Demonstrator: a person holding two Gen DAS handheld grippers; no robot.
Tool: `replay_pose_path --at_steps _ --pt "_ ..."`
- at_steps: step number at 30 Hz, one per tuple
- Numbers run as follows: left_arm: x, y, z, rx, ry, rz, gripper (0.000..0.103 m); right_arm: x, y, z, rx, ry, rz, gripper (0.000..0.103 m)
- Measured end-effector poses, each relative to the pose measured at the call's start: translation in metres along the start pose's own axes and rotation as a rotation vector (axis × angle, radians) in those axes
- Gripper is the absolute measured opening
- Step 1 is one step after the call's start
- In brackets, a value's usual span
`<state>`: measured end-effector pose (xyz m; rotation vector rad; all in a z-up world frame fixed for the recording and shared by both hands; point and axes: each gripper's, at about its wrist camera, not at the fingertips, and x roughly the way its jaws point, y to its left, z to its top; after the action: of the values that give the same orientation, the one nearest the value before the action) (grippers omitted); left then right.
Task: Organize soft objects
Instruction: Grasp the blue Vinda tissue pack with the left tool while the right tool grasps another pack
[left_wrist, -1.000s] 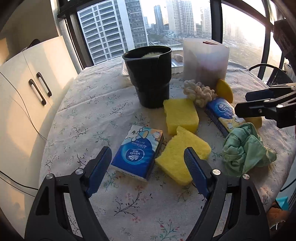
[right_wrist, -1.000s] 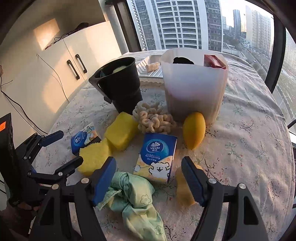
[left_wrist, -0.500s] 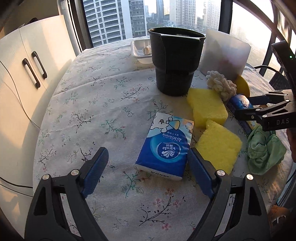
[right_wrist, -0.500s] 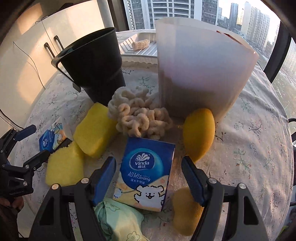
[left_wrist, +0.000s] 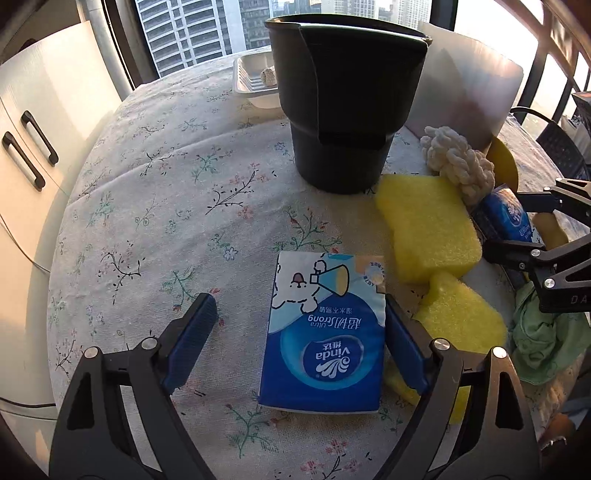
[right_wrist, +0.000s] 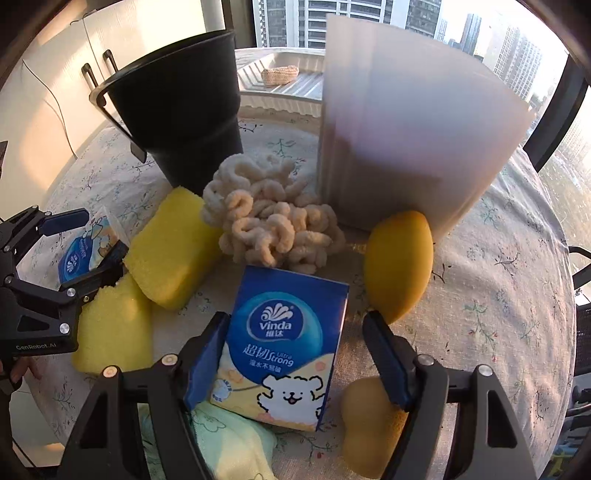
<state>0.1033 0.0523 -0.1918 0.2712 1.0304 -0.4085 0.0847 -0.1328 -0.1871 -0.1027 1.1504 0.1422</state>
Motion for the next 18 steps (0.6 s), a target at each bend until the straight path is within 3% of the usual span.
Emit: replay_pose_path --at_steps 2,4,5,6,11,18 --pt "0.001 0.003 0.000 -0.032 0.006 -0.020 0.085 -0.001 0.006 0.001 -0.011 0.003 0.005 0.066" --pt "-0.001 0.003 0.000 -0.035 -0.004 -0.020 0.075 -0.002 0.012 0.001 -0.021 0.007 0.003 0.061" --pt "-0.004 -0.001 -0.001 -0.026 -0.013 -0.027 0.058 -0.002 0.014 0.001 -0.023 0.008 -0.001 0.061" --pt "-0.006 -0.004 -0.002 -0.015 -0.017 -0.024 0.051 -0.002 0.016 0.000 -0.024 0.007 -0.001 0.060" --pt "-0.011 -0.016 -0.007 0.002 -0.025 -0.013 0.051 -0.009 0.015 -0.002 0.003 -0.005 0.041 0.060" --pt "-0.016 -0.006 -0.010 -0.073 -0.013 -0.019 0.051 -0.028 -0.006 -0.008 0.065 -0.031 0.091 0.060"
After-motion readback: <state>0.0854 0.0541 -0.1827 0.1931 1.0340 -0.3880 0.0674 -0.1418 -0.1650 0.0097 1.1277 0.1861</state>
